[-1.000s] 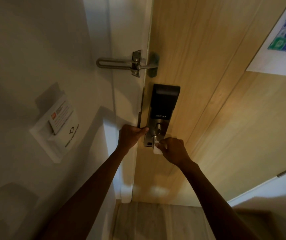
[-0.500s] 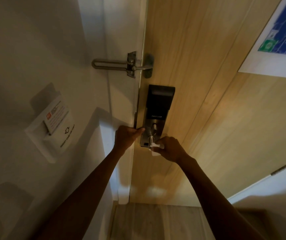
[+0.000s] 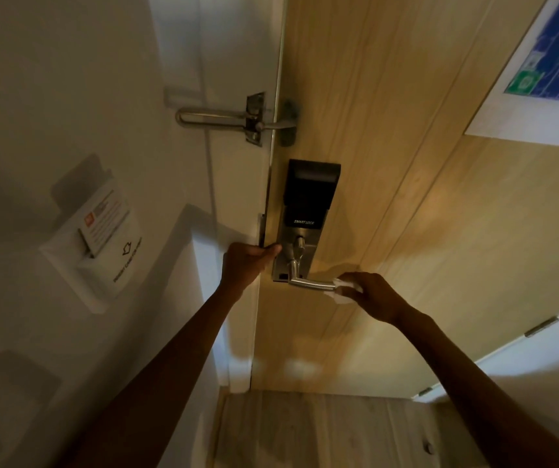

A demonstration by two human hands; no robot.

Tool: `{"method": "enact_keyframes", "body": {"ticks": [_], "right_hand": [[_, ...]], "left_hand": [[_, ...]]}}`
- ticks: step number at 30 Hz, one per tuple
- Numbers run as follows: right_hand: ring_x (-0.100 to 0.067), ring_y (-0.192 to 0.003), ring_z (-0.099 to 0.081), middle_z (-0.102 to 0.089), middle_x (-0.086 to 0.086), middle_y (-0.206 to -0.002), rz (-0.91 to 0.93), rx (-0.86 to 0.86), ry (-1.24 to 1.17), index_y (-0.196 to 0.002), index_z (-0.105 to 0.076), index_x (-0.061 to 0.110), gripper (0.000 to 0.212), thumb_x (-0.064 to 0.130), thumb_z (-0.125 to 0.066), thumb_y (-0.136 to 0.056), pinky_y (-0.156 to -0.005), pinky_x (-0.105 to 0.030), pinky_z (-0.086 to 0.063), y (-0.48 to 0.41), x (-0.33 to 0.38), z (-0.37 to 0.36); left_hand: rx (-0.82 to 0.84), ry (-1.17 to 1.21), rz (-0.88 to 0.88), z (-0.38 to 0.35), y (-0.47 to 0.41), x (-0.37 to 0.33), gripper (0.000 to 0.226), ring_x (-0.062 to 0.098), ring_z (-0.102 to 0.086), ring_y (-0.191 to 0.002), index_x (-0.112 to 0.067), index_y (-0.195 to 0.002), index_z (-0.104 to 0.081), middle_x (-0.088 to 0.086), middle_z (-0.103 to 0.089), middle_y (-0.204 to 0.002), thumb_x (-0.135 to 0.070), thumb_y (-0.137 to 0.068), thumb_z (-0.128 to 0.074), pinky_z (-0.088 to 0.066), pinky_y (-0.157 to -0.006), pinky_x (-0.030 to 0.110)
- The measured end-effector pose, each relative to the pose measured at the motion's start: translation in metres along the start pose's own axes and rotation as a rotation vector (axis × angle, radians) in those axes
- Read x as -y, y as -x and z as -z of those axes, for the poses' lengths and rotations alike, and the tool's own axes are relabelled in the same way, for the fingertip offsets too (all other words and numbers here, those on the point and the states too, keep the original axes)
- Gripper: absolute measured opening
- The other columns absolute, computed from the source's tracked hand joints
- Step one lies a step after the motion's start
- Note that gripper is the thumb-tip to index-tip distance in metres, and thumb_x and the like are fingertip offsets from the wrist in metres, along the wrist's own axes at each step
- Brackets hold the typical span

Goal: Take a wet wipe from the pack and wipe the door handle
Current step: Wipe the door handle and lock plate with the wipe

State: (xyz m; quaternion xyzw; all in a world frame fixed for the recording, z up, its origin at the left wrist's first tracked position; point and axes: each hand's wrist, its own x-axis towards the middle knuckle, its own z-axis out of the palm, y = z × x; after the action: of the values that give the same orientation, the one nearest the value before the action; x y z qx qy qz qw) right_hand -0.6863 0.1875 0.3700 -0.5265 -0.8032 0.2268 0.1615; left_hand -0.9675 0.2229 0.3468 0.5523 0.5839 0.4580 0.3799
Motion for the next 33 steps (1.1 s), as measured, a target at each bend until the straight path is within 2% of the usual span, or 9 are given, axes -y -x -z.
{"method": "enact_keyframes", "body": {"ticks": [3,8,11,17,21,24,26,30,33], "right_hand": [[-0.017,-0.084,-0.065,-0.070,-0.002,-0.091,-0.045,-0.071,-0.126,-0.107,-0.070,0.013,0.025,0.029,-0.061,-0.091,-0.076,-0.032,-0.051,0.004,-0.005,-0.004],[-0.005,-0.082,-0.067,-0.072,0.016,-0.083,-0.172,-0.260,-0.415,-0.112,-0.071,0.024,0.023,0.028,-0.059,-0.093,-0.077,-0.023,-0.051,0.024,-0.009,-0.022],[-0.011,-0.088,-0.069,-0.075,0.004,-0.093,-0.263,-0.439,-0.504,-0.117,-0.067,0.024,0.026,0.030,-0.058,-0.093,-0.082,-0.037,-0.056,0.032,0.001,-0.042],[-0.020,-0.085,-0.067,-0.073,-0.002,-0.080,-0.437,-0.682,-0.747,-0.107,-0.071,0.025,0.019,0.026,-0.057,-0.094,-0.085,-0.047,-0.056,0.036,0.024,-0.066],[-0.021,-0.089,-0.068,-0.073,-0.004,-0.087,-0.451,-0.675,-0.761,-0.116,-0.068,0.012,0.028,0.027,-0.055,-0.095,-0.084,-0.043,-0.057,0.024,0.024,-0.066],[-0.021,-0.093,-0.068,-0.073,-0.006,-0.092,-0.423,-0.653,-0.811,-0.116,-0.067,0.010,0.028,0.024,-0.053,-0.096,-0.083,-0.038,-0.057,0.030,0.024,-0.068],[-0.024,-0.098,-0.068,-0.072,-0.010,-0.099,-0.410,-0.625,-0.887,-0.114,-0.067,0.010,0.026,0.021,-0.053,-0.096,-0.084,-0.037,-0.057,0.039,0.022,-0.068],[-0.029,-0.107,-0.066,-0.068,-0.016,-0.114,-0.384,-0.523,-1.223,-0.119,-0.062,0.004,0.030,0.019,-0.049,-0.097,-0.089,-0.036,-0.056,0.047,0.024,-0.067],[-0.031,-0.115,-0.061,-0.061,-0.019,-0.125,-0.390,-0.501,-1.661,-0.129,-0.050,0.000,0.034,0.014,-0.042,-0.099,-0.091,-0.037,-0.055,0.039,0.033,-0.076]], "left_hand": [[0.015,0.018,0.023,0.001,0.000,0.002,0.047,0.033,-0.069,-0.071,-0.003,-0.074,-0.073,0.021,-0.070,-0.069,-0.050,-0.080,-0.070,-0.056,-0.073,0.042],[0.017,0.012,0.029,0.002,0.001,-0.002,0.050,0.035,-0.070,-0.074,0.000,-0.075,-0.072,0.023,-0.070,-0.071,-0.049,-0.081,-0.070,-0.057,-0.077,0.046],[0.014,-0.005,0.028,0.002,0.001,-0.002,0.051,0.034,-0.070,-0.073,0.001,-0.075,-0.072,0.022,-0.071,-0.071,-0.050,-0.081,-0.070,-0.057,-0.078,0.047],[0.027,0.031,0.036,0.003,0.003,-0.002,0.049,0.037,-0.069,-0.074,0.000,-0.071,-0.071,0.023,-0.070,-0.070,-0.049,-0.081,-0.070,-0.056,-0.074,0.041],[0.046,0.039,0.050,0.003,0.003,-0.002,0.048,0.032,-0.069,-0.070,-0.002,-0.073,-0.072,0.021,-0.070,-0.070,-0.049,-0.081,-0.070,-0.054,-0.071,0.035],[0.130,0.071,0.095,0.008,-0.002,-0.006,0.045,0.022,-0.061,-0.059,-0.001,-0.074,-0.072,0.017,-0.064,-0.064,-0.046,-0.081,-0.071,-0.048,-0.062,0.029],[0.171,0.080,0.117,0.011,-0.006,-0.010,0.042,0.021,-0.059,-0.061,0.001,-0.078,-0.071,0.015,-0.063,-0.065,-0.042,-0.082,-0.072,-0.047,-0.063,0.029],[0.238,0.084,0.120,0.017,-0.011,-0.019,0.035,0.028,-0.063,-0.074,0.002,-0.090,-0.072,0.027,-0.068,-0.082,-0.032,-0.086,-0.071,-0.052,-0.074,0.036],[0.328,0.081,0.133,0.023,-0.011,-0.027,0.032,0.023,-0.059,-0.069,0.003,-0.094,-0.071,0.018,-0.064,-0.075,-0.028,-0.090,-0.067,-0.047,-0.069,0.032]]}}
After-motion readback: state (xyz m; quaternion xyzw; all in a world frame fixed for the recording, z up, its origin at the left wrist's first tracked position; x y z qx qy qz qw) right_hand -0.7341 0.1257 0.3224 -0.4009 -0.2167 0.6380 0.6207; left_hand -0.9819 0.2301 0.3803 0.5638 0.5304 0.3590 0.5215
